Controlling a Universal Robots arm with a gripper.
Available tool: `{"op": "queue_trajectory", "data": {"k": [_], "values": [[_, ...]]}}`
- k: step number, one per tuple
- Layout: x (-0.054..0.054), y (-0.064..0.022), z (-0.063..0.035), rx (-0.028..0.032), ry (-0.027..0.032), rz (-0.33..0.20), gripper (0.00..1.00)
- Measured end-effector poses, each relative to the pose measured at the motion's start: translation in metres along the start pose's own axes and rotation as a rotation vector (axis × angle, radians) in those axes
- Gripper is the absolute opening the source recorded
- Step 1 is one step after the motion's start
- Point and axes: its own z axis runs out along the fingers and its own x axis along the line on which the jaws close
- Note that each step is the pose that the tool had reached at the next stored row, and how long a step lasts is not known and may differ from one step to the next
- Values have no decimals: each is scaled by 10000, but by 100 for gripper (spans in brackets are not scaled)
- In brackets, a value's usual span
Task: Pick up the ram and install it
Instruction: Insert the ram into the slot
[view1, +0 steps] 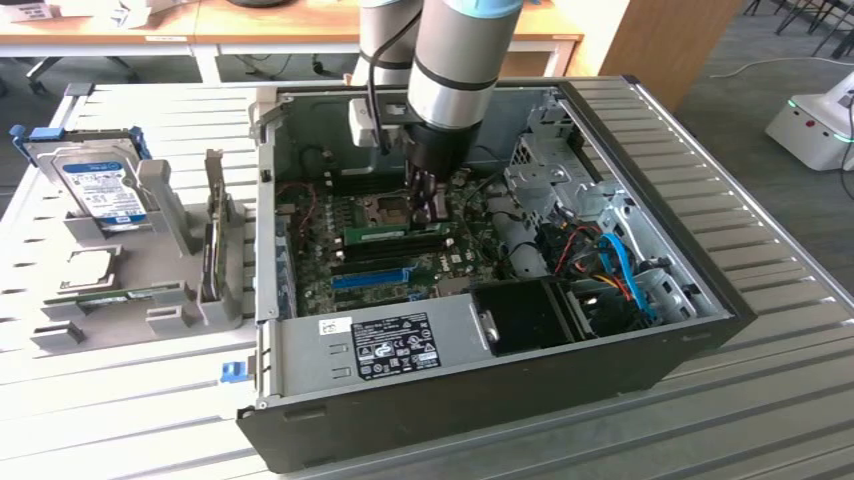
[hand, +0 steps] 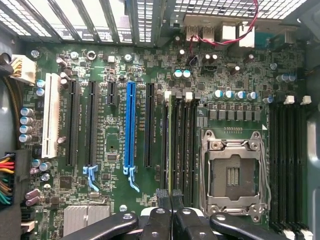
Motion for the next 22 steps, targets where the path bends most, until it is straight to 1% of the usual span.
{"op": "queue_trajectory", "data": {"k": [9,22], "values": [[7,-5,89,0,2,0,12],[15,-5,94,0,1,0,12]]}}
